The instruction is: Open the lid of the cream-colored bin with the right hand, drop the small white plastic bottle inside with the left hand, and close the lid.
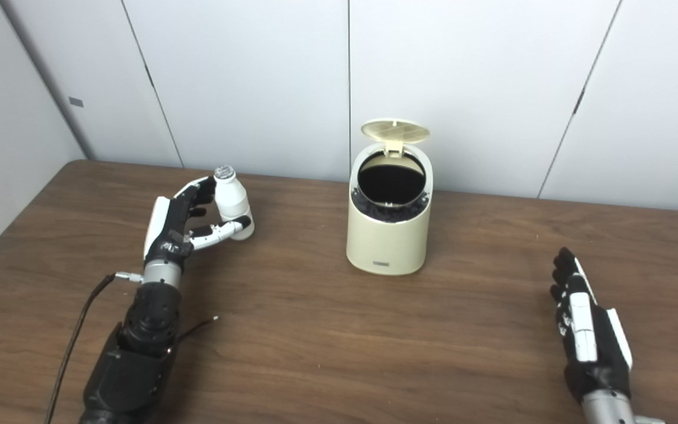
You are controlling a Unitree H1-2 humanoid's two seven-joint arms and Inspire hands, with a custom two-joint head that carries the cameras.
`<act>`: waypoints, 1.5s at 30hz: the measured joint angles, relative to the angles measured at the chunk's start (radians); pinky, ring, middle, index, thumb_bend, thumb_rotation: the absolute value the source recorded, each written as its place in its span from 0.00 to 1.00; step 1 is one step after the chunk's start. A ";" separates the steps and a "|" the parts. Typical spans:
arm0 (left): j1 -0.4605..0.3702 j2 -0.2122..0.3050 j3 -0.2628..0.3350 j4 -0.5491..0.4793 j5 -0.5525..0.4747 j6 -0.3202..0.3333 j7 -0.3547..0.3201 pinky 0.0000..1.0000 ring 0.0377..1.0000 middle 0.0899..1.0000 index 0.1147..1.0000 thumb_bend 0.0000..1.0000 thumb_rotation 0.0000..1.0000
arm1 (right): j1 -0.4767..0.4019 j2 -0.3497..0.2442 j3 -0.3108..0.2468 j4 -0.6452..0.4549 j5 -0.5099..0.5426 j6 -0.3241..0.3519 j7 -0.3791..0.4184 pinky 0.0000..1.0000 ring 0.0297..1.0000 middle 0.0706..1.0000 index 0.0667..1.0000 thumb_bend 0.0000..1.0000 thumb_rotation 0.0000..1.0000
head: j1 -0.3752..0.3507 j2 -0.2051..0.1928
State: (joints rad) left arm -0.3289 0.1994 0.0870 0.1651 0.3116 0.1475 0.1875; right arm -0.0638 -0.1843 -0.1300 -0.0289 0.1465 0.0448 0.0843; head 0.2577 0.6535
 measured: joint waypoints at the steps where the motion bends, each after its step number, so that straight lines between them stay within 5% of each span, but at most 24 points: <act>1: 0.000 0.000 0.000 0.002 0.000 0.000 0.000 0.78 0.80 0.79 0.78 0.81 0.18 | 0.000 0.000 0.000 0.000 0.000 0.000 0.000 1.00 0.99 0.97 0.96 0.62 0.95 | 0.000 0.000; 34: 0.000 0.000 -0.010 0.008 -0.006 -0.009 0.000 0.72 0.74 0.74 0.71 0.76 0.09 | 0.000 -0.002 0.002 -0.010 -0.036 0.007 -0.004 1.00 0.99 0.96 0.96 0.58 0.97 | -0.012 0.011; 45: 0.000 0.000 -0.004 0.008 -0.012 -0.016 0.008 0.49 0.56 0.63 0.62 0.76 0.01 | 0.000 -0.004 0.005 -0.011 -0.060 0.006 -0.004 0.99 0.98 0.96 0.96 0.58 1.00 | -0.018 0.015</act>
State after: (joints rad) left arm -0.3291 0.1992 0.0826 0.1733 0.2993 0.1318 0.1957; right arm -0.0636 -0.1884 -0.1252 -0.0400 0.0860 0.0508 0.0803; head 0.2393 0.6688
